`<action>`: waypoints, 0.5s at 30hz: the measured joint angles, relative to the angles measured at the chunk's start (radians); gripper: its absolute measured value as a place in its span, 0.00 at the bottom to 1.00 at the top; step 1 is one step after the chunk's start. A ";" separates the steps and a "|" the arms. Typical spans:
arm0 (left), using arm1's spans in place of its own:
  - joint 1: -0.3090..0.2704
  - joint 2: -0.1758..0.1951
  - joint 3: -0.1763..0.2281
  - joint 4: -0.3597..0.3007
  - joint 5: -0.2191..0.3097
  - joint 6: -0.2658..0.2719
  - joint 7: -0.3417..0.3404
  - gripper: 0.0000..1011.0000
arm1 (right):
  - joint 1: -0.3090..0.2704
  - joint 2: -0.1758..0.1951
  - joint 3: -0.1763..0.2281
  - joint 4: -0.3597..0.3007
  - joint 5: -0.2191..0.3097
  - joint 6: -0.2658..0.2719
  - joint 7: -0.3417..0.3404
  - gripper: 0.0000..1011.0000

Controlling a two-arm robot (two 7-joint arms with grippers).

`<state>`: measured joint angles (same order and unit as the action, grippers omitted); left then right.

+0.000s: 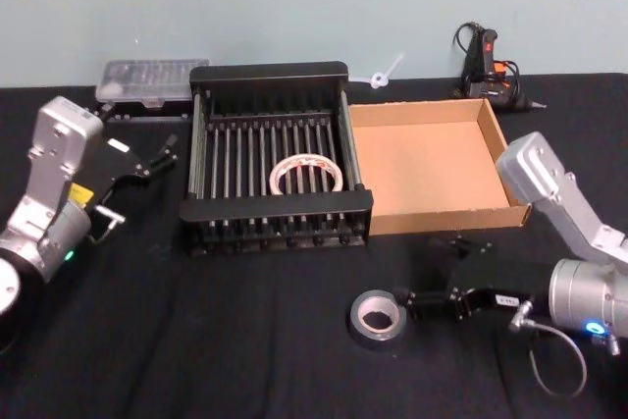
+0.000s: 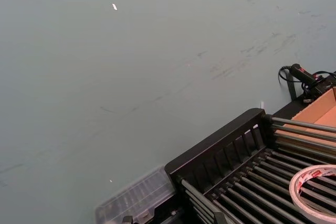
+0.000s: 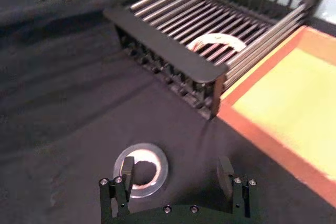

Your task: Pick up the white tape and place it into the black box , Pick up the silver tape and place it into the brown box.

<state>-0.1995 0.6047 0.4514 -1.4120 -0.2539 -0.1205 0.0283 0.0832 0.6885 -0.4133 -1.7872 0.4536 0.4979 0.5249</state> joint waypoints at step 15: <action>0.000 0.000 0.000 0.000 0.000 0.000 0.000 0.99 | 0.063 0.016 -0.091 0.046 -0.010 0.014 0.032 0.99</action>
<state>-0.1995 0.6047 0.4514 -1.4120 -0.2539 -0.1205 0.0282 0.1463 0.7043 -0.5046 -1.7408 0.4434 0.5118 0.5570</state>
